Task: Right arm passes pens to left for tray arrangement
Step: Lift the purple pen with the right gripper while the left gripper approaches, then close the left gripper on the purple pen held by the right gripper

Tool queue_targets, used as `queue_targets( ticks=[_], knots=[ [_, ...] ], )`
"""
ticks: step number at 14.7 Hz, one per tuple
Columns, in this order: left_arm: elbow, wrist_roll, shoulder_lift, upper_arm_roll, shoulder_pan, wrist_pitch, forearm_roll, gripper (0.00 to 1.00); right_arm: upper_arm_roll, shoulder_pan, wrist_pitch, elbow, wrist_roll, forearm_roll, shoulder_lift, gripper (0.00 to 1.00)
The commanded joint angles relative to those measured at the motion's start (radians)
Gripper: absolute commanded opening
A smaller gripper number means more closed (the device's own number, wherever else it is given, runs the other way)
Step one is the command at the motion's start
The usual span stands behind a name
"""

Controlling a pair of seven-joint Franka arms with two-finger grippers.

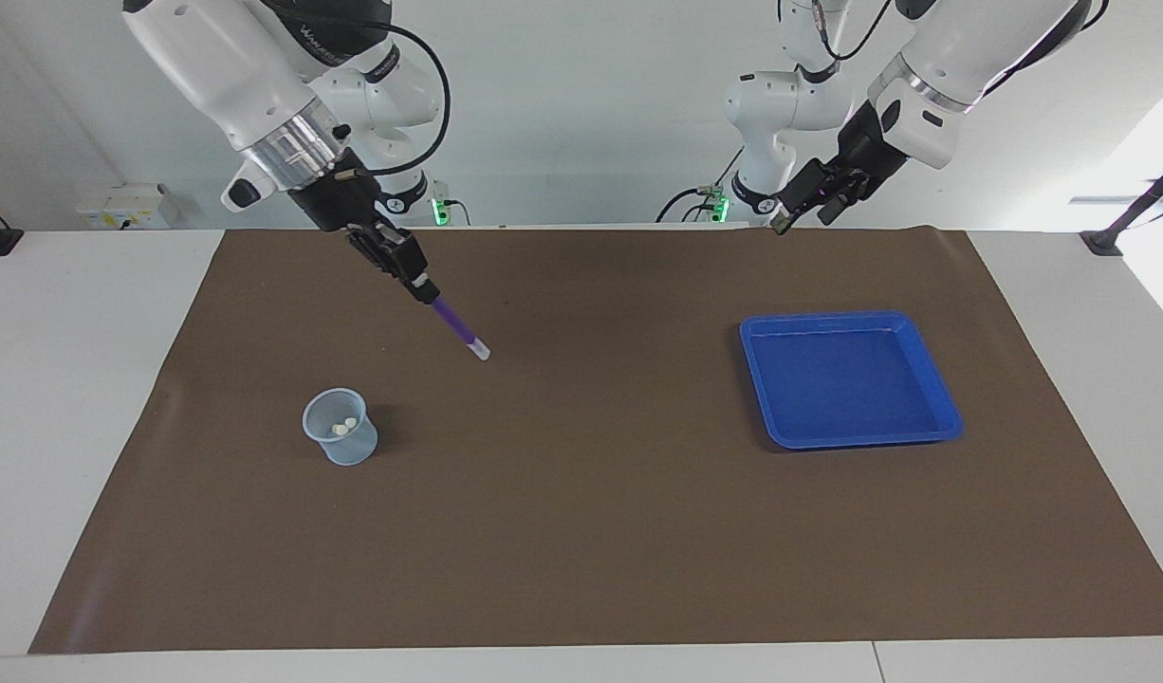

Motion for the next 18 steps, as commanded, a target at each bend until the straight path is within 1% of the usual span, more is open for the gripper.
queue_targets(
  ticks=[1, 3, 5, 6, 7, 9, 11, 14, 18],
  knots=[
    [-0.015, -0.267, -0.011, -0.005, -0.02, 0.1, -0.089, 1.0, 0.094, -0.008, 0.018, 0.042, 0.138, 0.025, 0.026, 0.0],
    [-0.024, -0.443, -0.008, -0.042, -0.045, 0.189, -0.095, 1.0, 0.159, -0.008, 0.038, 0.051, 0.267, 0.026, 0.033, 0.0],
    [-0.04, -0.617, -0.007, -0.047, -0.092, 0.289, -0.096, 1.0, 0.222, -0.008, 0.076, 0.052, 0.376, 0.026, 0.039, 0.0],
    [-0.046, -0.69, -0.001, -0.047, -0.109, 0.318, -0.11, 1.0, 0.248, -0.008, 0.093, 0.052, 0.413, 0.026, 0.041, 0.0],
    [-0.058, -0.741, 0.013, -0.047, -0.117, 0.341, -0.15, 1.0, 0.266, -0.008, 0.102, 0.052, 0.445, 0.026, 0.041, 0.0],
    [-0.103, -0.757, 0.009, -0.047, -0.119, 0.349, -0.222, 1.0, 0.299, -0.008, 0.104, 0.062, 0.501, 0.026, 0.042, 0.0],
    [-0.147, -0.749, 0.001, -0.047, -0.117, 0.349, -0.25, 1.0, 0.317, -0.008, 0.107, 0.071, 0.527, 0.023, 0.049, 0.0],
    [-0.193, -0.673, -0.011, -0.045, -0.097, 0.348, -0.326, 0.99, 0.329, -0.008, 0.133, 0.071, 0.529, 0.025, 0.049, 0.0],
    [-0.238, -0.639, -0.036, -0.045, -0.085, 0.323, -0.349, 0.97, 0.332, -0.008, 0.134, 0.072, 0.529, 0.022, 0.052, 0.0]
  ],
)
